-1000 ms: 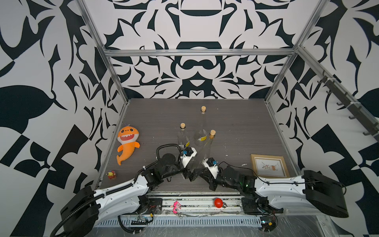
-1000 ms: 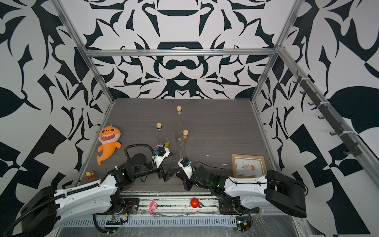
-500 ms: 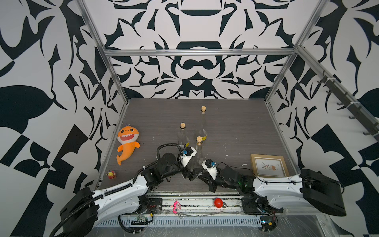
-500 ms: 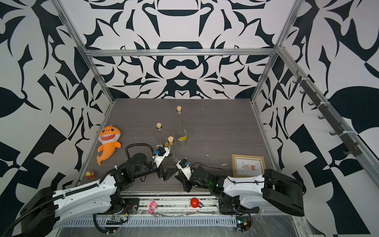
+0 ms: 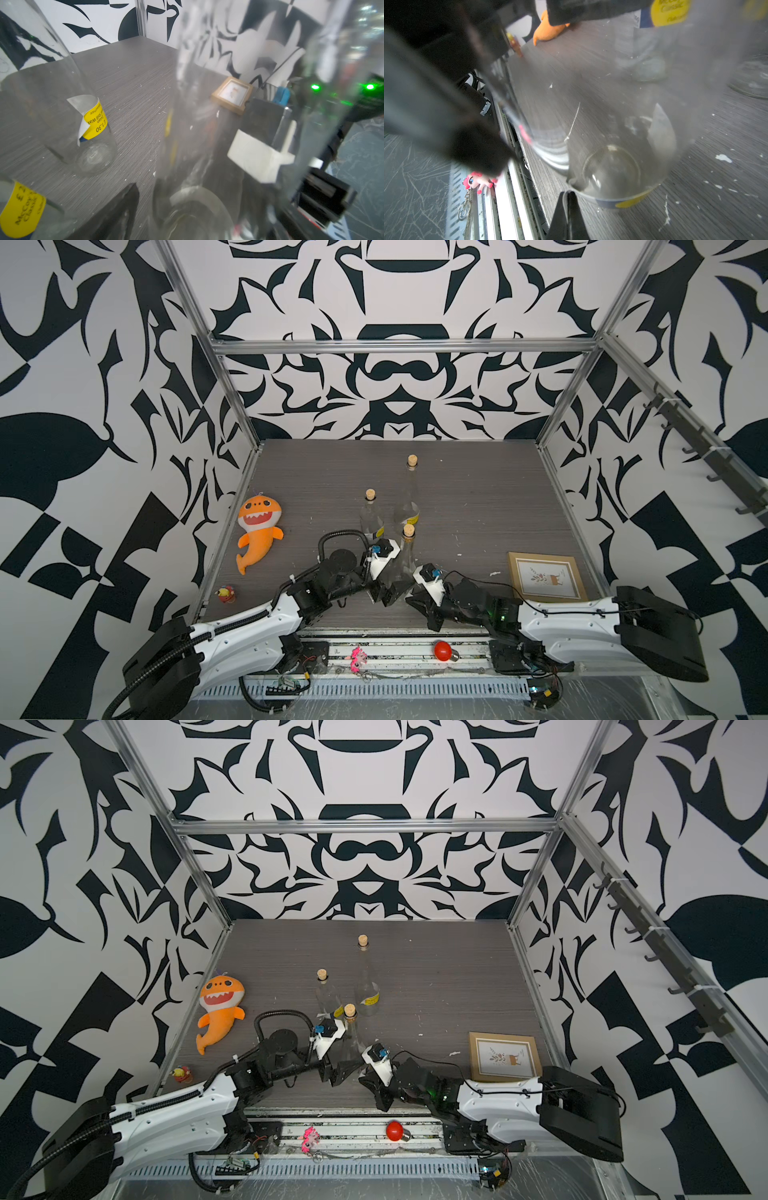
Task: Remove the label from the bottle
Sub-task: Tear open the label from the bottle, then pick up the bottle from the center of the board.
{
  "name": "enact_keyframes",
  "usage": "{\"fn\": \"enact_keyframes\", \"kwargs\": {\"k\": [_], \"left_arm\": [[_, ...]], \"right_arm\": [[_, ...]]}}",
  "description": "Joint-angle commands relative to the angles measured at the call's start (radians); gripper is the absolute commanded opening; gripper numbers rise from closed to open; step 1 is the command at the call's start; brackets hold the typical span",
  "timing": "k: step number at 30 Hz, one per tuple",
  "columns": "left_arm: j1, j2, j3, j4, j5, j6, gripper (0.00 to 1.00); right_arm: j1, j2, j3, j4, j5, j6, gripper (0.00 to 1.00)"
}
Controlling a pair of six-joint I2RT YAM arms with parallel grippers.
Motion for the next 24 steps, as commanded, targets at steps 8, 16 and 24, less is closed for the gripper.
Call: {"fn": "enact_keyframes", "kwargs": {"k": [8,16,24], "left_arm": [[0.003,0.058,-0.002,0.154,-0.017,-0.025,0.99],[0.003,0.079,-0.037,0.232,-0.041,-0.04,0.96],[0.003,0.101,-0.064,0.308,-0.032,-0.076,0.87]], "right_arm": [[0.004,0.019,0.0,0.082,-0.013,0.015,0.0],[0.003,0.036,0.006,0.087,-0.029,0.013,0.0],[0.004,0.046,0.006,0.088,-0.029,0.016,0.0]]}}
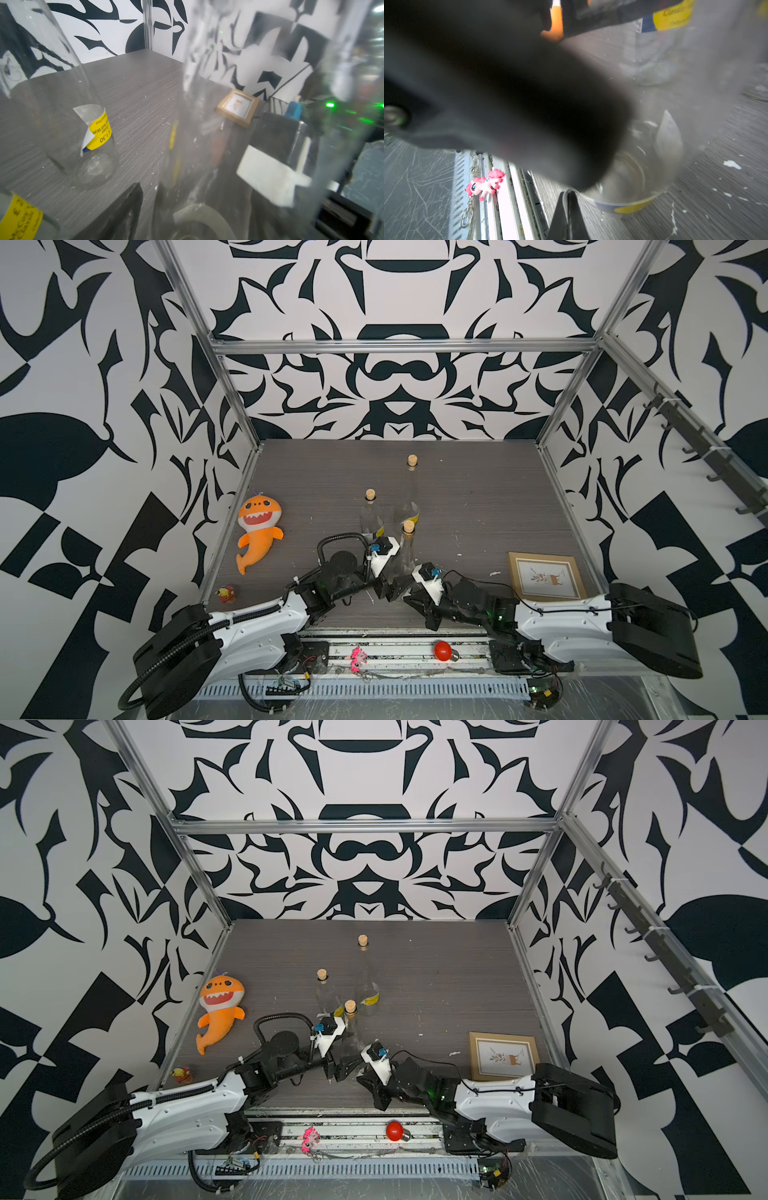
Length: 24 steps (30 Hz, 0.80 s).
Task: Remove the label from the bottle
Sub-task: Pick up the bottle from the center of the board.
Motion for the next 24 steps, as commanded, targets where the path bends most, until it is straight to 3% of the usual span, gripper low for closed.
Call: {"fn": "enact_keyframes", "kwargs": {"k": [1,15,24], "left_arm": [[0.002,0.005,-0.022,0.087,-0.001,-0.031,0.87],[0.003,-0.018,-0.051,0.142,0.019,-0.033,0.62],[0.003,-0.161,-0.028,-0.013,0.034,0.023,0.25]], "right_arm": [[0.005,0.005,0.007,0.023,-0.022,0.001,0.0],[0.004,-0.002,0.008,0.032,-0.043,-0.001,0.0],[0.004,-0.074,0.007,0.001,-0.054,-0.028,0.0]]}}
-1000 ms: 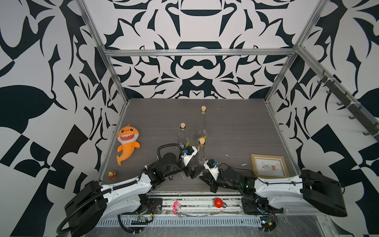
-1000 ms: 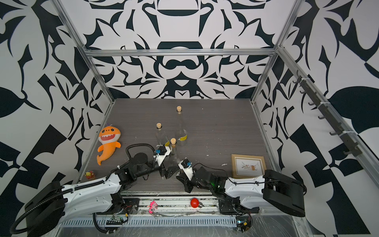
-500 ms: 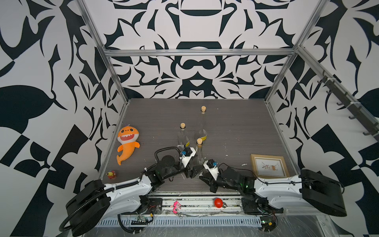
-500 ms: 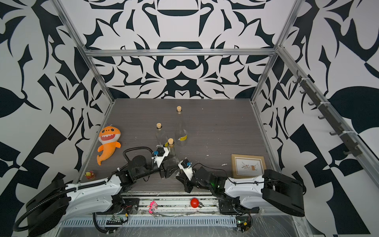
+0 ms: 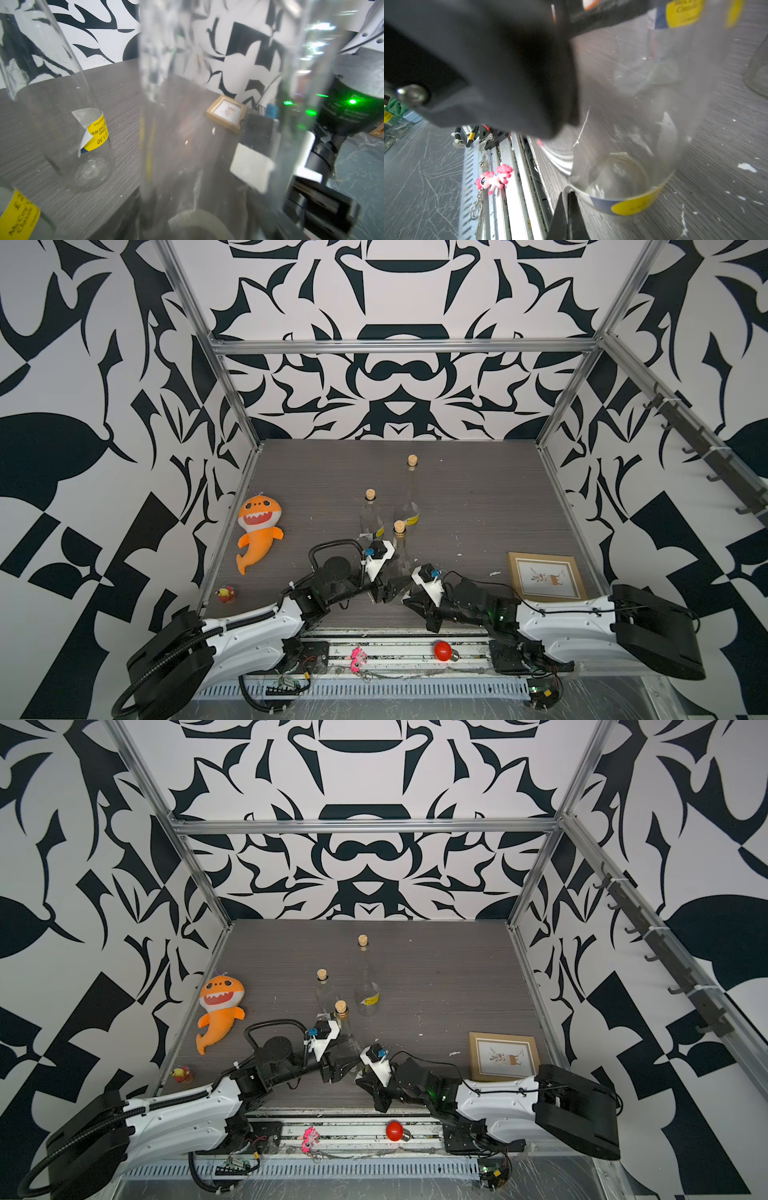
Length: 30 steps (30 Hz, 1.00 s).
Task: Remove the label from the bottle
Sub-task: Pick up the bottle from the center of the board.
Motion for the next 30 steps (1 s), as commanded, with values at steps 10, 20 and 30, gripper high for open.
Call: {"fn": "enact_keyframes", "kwargs": {"k": [10,20,30], "left_arm": [[0.006,-0.245,0.061,-0.274,0.028,0.083,0.0],[0.029,-0.288,0.133,-0.516,0.073,0.144,0.0],[0.041,-0.265,0.152,-0.524,0.115,0.149,0.0]], "right_arm": [[0.004,-0.074,0.024,0.025,-0.066,-0.032,0.0],[0.002,-0.133,0.008,-0.014,-0.085,-0.029,0.0],[-0.008,-0.275,-0.007,-0.178,-0.086,-0.037,0.0]]}}
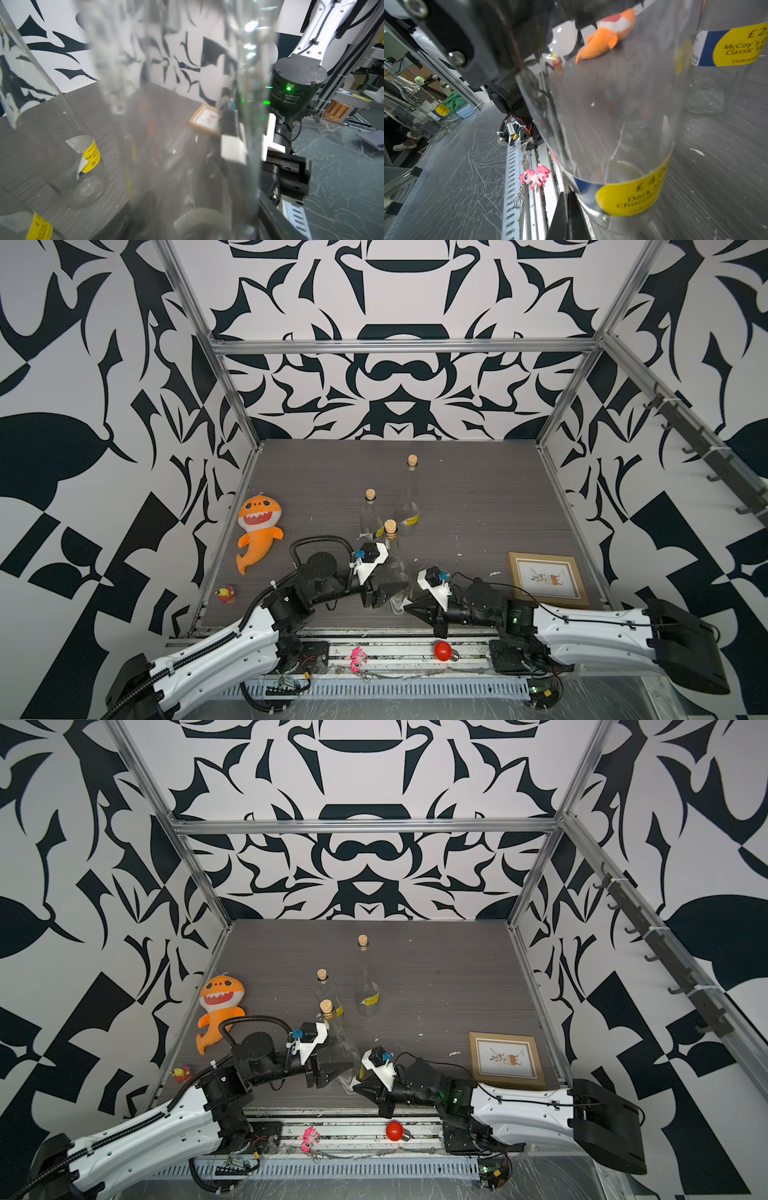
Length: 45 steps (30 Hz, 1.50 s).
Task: Remove the label from the bottle
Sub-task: Pick up the bottle from the center of the board, then tear open the label from the bottle.
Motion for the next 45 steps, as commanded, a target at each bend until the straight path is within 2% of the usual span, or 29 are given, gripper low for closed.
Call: {"fn": "enact_keyframes", "kwargs": {"k": [1,11,17,26,34,40,45], "left_arm": [[0.024,0.004,0.021,-0.1,0.0,0.068,0.0],[0.038,0.031,0.023,-0.079,0.019,0.065,0.0],[0.038,0.055,0.006,-0.028,0.028,0.051,0.0],[0.037,0.134,-0.013,0.116,0.094,0.012,0.0],[0.037,0.063,-0.022,0.048,0.051,0.022,0.0],[0.038,0.033,-0.035,0.023,0.004,0.0,0.33],[0.037,0.007,-0.059,0.056,-0.038,-0.014,0.47]], "right_arm": [[-0.018,-0.076,-0.013,-0.078,0.019,-0.017,0.0],[-0.041,-0.141,-0.005,-0.212,-0.014,-0.022,0.0],[-0.051,-0.063,-0.005,-0.156,-0.029,-0.027,0.0],[-0.052,0.164,0.056,-0.009,-0.042,-0.095,0.0],[-0.052,0.173,0.059,0.019,-0.014,-0.113,0.0],[-0.053,0.189,0.069,0.022,-0.018,-0.119,0.0],[-0.051,0.212,0.069,0.051,-0.027,-0.116,0.0]]}}
